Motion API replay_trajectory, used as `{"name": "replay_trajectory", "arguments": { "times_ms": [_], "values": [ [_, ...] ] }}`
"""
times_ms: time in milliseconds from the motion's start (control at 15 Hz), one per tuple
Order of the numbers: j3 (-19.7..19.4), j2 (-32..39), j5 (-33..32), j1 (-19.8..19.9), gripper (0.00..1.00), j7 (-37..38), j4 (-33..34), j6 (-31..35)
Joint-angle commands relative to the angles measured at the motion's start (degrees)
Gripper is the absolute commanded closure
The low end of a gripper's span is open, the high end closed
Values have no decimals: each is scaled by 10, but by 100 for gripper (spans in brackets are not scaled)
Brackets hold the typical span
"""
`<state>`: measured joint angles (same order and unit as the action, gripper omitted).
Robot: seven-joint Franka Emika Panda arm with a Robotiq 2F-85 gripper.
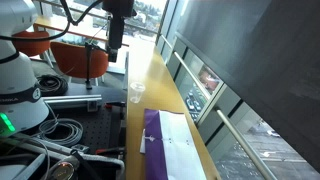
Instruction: Close the purple paper file from right to left
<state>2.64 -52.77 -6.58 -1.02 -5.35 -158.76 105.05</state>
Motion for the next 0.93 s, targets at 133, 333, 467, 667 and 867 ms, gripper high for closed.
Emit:
{"name": "replay_trajectory", "arguments": {
  "times_ms": [133,333,467,667,867],
  "values": [
    [-25,44,-18,11,0,0,7,53],
    [-68,136,-17,27,0,-17,34,169],
    [-98,203,1,27,0,-36,61,244],
    [-126,310,36,16,0,-64,122,310],
    [-127,420,78,24,0,-51,207,324]
  ]
}}
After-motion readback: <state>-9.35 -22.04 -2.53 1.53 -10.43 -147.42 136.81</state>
